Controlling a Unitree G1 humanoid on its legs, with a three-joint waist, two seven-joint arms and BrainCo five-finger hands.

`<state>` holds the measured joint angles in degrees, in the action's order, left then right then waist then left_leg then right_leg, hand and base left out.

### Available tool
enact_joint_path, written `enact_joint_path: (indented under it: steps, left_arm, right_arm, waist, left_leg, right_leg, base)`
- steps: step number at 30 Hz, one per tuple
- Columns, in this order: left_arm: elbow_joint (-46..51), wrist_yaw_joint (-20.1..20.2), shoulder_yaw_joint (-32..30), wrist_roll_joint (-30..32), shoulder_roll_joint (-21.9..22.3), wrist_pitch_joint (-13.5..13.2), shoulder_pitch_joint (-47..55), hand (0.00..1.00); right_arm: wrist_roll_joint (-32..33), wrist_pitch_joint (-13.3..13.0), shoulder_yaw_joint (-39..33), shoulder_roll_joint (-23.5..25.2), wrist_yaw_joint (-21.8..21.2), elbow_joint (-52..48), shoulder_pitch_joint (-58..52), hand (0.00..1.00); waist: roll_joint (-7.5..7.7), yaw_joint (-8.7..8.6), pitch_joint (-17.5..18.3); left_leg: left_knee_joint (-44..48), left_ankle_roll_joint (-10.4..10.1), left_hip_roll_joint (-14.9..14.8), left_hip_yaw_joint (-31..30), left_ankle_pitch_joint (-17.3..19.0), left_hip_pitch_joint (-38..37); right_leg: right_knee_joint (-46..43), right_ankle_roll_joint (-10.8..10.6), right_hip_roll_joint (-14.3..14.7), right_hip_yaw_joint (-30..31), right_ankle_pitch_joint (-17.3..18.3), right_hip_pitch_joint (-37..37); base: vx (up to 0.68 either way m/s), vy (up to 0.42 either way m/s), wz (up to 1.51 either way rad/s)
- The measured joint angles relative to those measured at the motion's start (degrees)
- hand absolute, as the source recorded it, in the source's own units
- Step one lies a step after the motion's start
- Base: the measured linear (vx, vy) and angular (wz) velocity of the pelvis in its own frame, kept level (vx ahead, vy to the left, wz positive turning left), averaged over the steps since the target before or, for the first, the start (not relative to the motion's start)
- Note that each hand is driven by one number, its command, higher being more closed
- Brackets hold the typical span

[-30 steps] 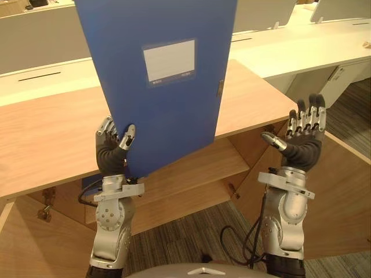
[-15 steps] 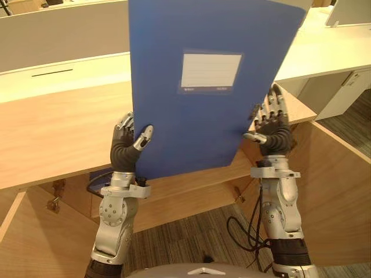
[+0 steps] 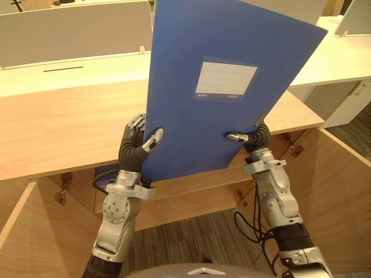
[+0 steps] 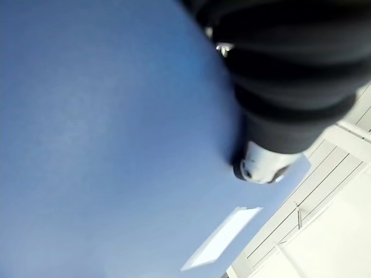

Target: Walk over to the cabinet, pick up the folder, carry it to the office cabinet, place the folder inside the office cabinet, then close the office cabinet door

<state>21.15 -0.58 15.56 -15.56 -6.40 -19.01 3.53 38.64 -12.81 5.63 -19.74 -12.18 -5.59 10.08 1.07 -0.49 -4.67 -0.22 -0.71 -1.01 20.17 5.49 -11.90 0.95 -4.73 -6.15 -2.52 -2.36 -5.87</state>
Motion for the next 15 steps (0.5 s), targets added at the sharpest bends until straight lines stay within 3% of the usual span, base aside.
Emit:
enact_joint_path:
  steps: [6, 9, 10, 15]
  left_arm:
    - [-1.94, -0.51, -0.26, 0.08, -0.58, -1.14, -0.02, 1.00]
    - [-2.21, -1.36, -1.52, 1.24, -0.54, -1.15, -0.01, 1.00]
    - [-2.21, -1.69, -2.02, 1.50, -0.46, -1.15, 0.02, 0.00]
    - [-2.19, -4.34, -5.68, 7.32, 0.00, -1.17, 0.14, 0.00]
  right_arm:
    - [-0.75, 0.30, 0.91, -1.25, -1.47, 0.00, 0.19, 1.00]
    - [-1.01, 0.37, 0.99, 0.45, -1.47, -0.23, 0.19, 1.00]
    - [-1.69, 0.37, 0.90, 1.63, -1.44, -0.29, 0.19, 1.00]
    - [-5.22, 0.36, 0.44, 7.21, -0.89, -0.35, -0.04, 1.00]
  waist:
    - [0.52, -0.03, 0.33]
    - [0.52, -0.01, 0.33]
    - [0.52, -0.01, 0.33]
    - [0.52, 0.02, 0.33]
  left_leg:
    - [0.02, 0.14, 0.23, -0.19, -0.09, 0.30]
    - [0.08, 0.22, 0.32, -0.39, -0.14, 0.50]
    - [0.10, 0.23, 0.31, -0.41, -0.15, 0.52]
    - [0.13, 0.35, 0.33, -1.11, -0.34, 0.70]
  right_leg:
    - [0.15, -0.12, -0.25, -0.09, -0.10, 0.14]
    - [0.34, -0.25, -0.36, -0.22, -0.24, 0.16]
    - [0.34, -0.25, -0.36, -0.25, -0.25, 0.16]
    - [0.33, -0.22, -0.47, -0.92, -0.27, -0.01]
  base:
    - [0.00, 0.000, 0.00]
    - [-0.02, -0.012, 0.02]
    - [0.00, 0.000, 0.00]
    - [-0.02, -0.017, 0.06]
